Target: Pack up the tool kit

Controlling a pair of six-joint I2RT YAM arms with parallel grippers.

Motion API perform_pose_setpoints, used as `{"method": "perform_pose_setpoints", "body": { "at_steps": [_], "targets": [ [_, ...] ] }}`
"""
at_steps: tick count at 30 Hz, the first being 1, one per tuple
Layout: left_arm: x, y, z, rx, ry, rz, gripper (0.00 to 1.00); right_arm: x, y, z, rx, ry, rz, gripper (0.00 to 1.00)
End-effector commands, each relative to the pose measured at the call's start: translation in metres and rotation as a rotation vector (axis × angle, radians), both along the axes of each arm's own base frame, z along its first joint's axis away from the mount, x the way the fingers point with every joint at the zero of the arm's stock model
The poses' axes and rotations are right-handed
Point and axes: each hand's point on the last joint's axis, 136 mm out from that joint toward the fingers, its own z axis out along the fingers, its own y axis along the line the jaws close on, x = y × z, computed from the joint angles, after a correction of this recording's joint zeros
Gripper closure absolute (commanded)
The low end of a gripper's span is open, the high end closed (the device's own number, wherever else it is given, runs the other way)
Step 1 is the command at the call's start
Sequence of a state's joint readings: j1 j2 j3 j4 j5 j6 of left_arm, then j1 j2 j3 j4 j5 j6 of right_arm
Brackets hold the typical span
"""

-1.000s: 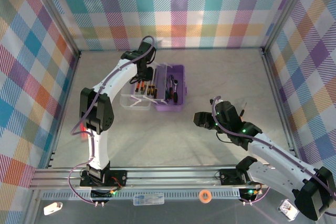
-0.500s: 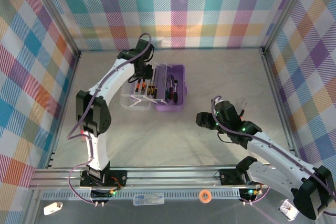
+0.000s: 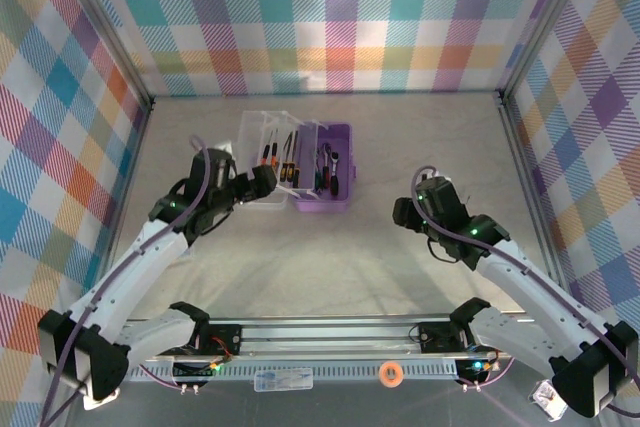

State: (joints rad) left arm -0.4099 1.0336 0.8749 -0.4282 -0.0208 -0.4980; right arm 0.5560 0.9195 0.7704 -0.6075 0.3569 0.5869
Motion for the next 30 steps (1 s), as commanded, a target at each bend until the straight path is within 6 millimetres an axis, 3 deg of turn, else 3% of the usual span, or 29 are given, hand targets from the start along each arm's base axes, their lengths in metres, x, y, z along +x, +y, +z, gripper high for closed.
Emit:
{"method": "perform_pose_setpoints", "body": {
  "at_steps": [1,4,10,17,22,30],
  "targets": [
    [-0.01,-0.01,-0.003,-0.172,-0.029,0.009,0.0,0.002,-0.045,0.002,-0.137,0.001,-0.171,0.36],
    [-0.017,-0.006,-0.006,-0.208,-0.064,0.025,0.0,0.011,-0.068,0.007,-0.158,-0.029,-0.283,0.38],
    [-0.029,0.004,-0.004,-0.197,-0.079,0.049,0.0,0.02,-0.096,0.023,-0.156,-0.123,-0.379,0.39],
    [-0.035,0.008,-0.019,-0.179,-0.044,0.057,0.0,0.026,-0.127,-0.03,-0.068,0.142,-0.494,0.43],
    [-0.034,0.009,-0.02,-0.148,-0.027,0.055,0.0,0.038,-0.15,-0.063,-0.159,0.279,-0.541,0.42],
    [-0.032,0.007,-0.028,-0.137,0.038,0.06,0.0,0.059,-0.149,-0.103,-0.076,0.414,-0.477,0.5]
  ]
}}
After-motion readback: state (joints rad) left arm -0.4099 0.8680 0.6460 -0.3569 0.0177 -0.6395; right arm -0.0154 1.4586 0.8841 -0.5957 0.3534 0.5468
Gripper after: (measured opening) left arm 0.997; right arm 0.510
